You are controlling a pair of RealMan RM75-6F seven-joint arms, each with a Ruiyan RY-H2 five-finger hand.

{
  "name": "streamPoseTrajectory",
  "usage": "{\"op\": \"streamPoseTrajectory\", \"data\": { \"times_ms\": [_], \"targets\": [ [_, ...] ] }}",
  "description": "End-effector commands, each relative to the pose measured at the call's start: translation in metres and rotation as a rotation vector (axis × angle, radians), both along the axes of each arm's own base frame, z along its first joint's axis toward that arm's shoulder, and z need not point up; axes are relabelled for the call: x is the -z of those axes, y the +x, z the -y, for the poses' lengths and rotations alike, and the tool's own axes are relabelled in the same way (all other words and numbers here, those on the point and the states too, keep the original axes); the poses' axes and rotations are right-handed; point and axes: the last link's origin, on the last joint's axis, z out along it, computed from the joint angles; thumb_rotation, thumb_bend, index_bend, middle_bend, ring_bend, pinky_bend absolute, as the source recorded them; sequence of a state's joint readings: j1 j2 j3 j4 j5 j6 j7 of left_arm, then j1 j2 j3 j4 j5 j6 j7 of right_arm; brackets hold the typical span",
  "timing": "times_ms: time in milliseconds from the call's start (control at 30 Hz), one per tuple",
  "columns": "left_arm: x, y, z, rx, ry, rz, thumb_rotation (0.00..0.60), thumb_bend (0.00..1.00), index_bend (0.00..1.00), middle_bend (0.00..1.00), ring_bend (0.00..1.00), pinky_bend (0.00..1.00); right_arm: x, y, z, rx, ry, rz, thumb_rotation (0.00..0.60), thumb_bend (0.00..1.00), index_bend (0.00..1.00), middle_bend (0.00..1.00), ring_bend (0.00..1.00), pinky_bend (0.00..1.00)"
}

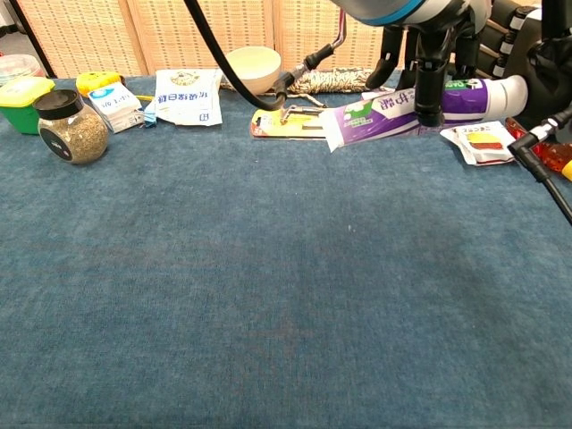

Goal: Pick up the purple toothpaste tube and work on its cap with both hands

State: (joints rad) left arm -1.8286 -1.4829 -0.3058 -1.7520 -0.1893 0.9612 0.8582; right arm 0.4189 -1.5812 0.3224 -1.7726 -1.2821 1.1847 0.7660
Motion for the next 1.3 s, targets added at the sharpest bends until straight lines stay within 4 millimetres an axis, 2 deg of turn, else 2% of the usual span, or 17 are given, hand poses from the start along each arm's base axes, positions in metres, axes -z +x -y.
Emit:
{"op": "streamPoseTrajectory", "data": {
  "times_ms": [33, 500, 733, 967, 1300],
  "targets": [
    [0.000, 0.002, 0.000, -0.001, 0.003, -0.001, 0.600, 1.00, 0.65, 0.69, 0.63, 0.70, 0.001, 0.000, 0.000, -0.006, -0.003, -0.019, 0.072, 0.00, 0.00, 0.00, 0.00, 0.00],
    [0.001, 0.003, 0.000, 0.007, 0.007, -0.021, 0.600, 1.00, 0.65, 0.69, 0.63, 0.70, 0.004, -0.001, 0.001, -0.022, -0.005, -0.084, 0.072, 0.00, 0.00, 0.00, 0.00, 0.00],
    [-0.001, 0.000, -0.001, 0.008, 0.013, -0.020, 0.600, 1.00, 0.65, 0.69, 0.63, 0.70, 0.001, -0.006, 0.003, 0.011, 0.003, -0.038, 0.072, 0.00, 0.00, 0.00, 0.00, 0.00],
    [-0.014, -0.012, -0.007, -0.002, 0.032, -0.001, 0.600, 1.00, 0.65, 0.69, 0.62, 0.70, -0.007, -0.017, 0.006, 0.031, -0.003, -0.022, 0.074, 0.00, 0.00, 0.00, 0.00, 0.00],
    [-0.030, -0.048, -0.013, -0.008, 0.043, 0.009, 0.600, 1.00, 0.64, 0.69, 0.62, 0.70, -0.013, -0.031, 0.010, 0.052, -0.011, -0.044, 0.075, 0.00, 0.00, 0.00, 0.00, 0.00]
  ]
}}
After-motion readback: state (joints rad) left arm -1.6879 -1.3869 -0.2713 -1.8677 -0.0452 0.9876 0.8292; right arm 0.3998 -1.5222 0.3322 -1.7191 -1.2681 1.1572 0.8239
